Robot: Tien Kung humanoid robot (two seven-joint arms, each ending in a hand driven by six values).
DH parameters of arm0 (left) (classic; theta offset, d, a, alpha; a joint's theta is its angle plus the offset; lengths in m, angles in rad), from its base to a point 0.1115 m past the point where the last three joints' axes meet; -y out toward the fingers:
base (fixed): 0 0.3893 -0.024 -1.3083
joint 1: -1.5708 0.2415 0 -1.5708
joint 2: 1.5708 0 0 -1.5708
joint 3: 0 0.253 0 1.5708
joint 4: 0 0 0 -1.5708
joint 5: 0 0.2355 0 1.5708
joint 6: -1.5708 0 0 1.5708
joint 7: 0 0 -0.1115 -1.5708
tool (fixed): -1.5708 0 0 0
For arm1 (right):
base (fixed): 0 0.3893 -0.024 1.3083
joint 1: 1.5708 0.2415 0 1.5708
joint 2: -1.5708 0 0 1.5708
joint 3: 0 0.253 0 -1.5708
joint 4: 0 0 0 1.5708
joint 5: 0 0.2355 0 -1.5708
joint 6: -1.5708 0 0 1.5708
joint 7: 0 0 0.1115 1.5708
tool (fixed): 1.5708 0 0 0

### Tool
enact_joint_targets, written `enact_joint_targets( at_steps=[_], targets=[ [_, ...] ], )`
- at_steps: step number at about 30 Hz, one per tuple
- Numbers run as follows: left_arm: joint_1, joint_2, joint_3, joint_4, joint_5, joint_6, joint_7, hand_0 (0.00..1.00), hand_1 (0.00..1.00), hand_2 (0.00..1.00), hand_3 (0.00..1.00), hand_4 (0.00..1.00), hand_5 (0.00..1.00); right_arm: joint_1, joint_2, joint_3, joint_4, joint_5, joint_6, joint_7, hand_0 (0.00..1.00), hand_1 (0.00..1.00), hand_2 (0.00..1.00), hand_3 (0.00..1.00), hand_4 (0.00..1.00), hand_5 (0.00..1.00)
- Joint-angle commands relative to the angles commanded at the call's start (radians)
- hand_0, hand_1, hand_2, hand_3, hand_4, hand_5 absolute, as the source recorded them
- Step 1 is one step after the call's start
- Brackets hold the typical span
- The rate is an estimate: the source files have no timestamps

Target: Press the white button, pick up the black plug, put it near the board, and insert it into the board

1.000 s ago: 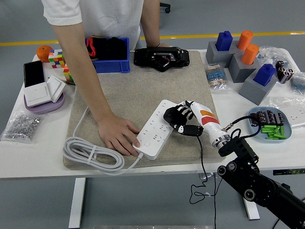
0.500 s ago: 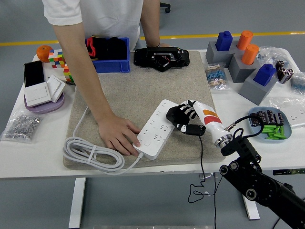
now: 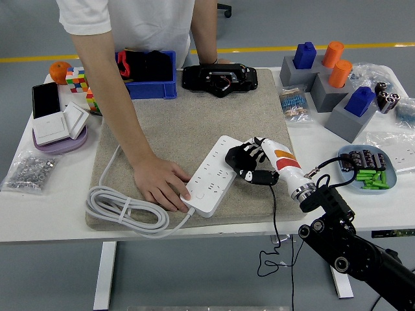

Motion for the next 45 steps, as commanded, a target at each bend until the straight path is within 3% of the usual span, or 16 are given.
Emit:
enact_joint_targets(
  at_steps=[1, 2, 7, 8, 19, 26, 37, 38, 44, 45],
  targets=[
    [0.000, 0.000, 0.000, 0.000, 0.000, 0.000, 0.000, 0.690, 0.638, 0.615, 0.637, 0.564, 0.183, 0.000, 0.000, -0.001, 0.000, 0.002, 0.001, 0.002, 0.419, 0.282, 0.369, 0.492, 0.791, 0.002],
    [0.000, 0.000, 0.000, 0.000, -0.001, 0.000, 0.000, 0.690, 0.637, 0.615, 0.637, 0.564, 0.184, 0.000, 0.000, -0.002, 0.000, 0.004, 0.001, 0.004, 0.477, 0.416, 0.487, 0.587, 0.795, 0.002],
    [0.000, -0.001, 0.002, 0.000, -0.002, -0.001, 0.000, 0.690, 0.637, 0.615, 0.637, 0.564, 0.184, 0.001, 0.002, -0.007, 0.000, 0.018, 0.002, 0.016, 0.477, 0.416, 0.487, 0.587, 0.795, 0.002],
    [0.000, -0.001, 0.003, 0.000, -0.003, -0.001, 0.000, 0.690, 0.637, 0.615, 0.637, 0.563, 0.183, 0.001, 0.003, -0.007, 0.000, 0.019, 0.003, 0.017, 0.524, 0.487, 0.544, 0.613, 0.877, 0.045],
    [-0.002, -0.001, 0.001, 0.000, 0.000, -0.002, 0.000, 0.690, 0.637, 0.615, 0.638, 0.563, 0.183, 0.004, 0.003, 0.000, -0.009, 0.012, 0.005, 0.014, 0.554, 0.506, 0.555, 0.617, 0.883, 0.046],
    [-0.001, -0.002, -0.001, 0.000, 0.001, -0.002, 0.000, 0.690, 0.638, 0.615, 0.637, 0.563, 0.185, 0.004, 0.002, 0.007, -0.016, 0.001, 0.001, 0.009, 0.547, 0.489, 0.540, 0.612, 0.832, 0.002],
    [0.000, -0.004, -0.001, 0.000, 0.002, -0.002, 0.000, 0.690, 0.637, 0.615, 0.637, 0.563, 0.184, 0.003, 0.003, 0.004, -0.016, 0.007, 0.004, 0.019, 0.552, 0.508, 0.551, 0.617, 0.872, 0.043],
    [0.000, -0.004, -0.001, 0.000, 0.002, -0.002, 0.000, 0.693, 0.637, 0.614, 0.638, 0.563, 0.184, 0.003, 0.003, 0.004, -0.016, 0.008, 0.004, 0.020, 0.591, 0.608, 0.629, 0.661, 0.907, 0.055],
    [-0.001, -0.005, 0.002, 0.000, -0.001, -0.003, 0.000, 0.693, 0.637, 0.614, 0.638, 0.563, 0.184, 0.004, 0.003, 0.007, -0.017, 0.009, 0.018, 0.020, 0.591, 0.608, 0.629, 0.661, 0.907, 0.055],
    [-0.002, -0.005, 0.001, 0.000, 0.000, -0.003, 0.000, 0.690, 0.638, 0.614, 0.637, 0.563, 0.185, 0.004, 0.003, 0.007, -0.016, 0.009, 0.019, 0.020, 0.652, 0.681, 0.675, 0.713, 0.938, 0.079]
  ],
)
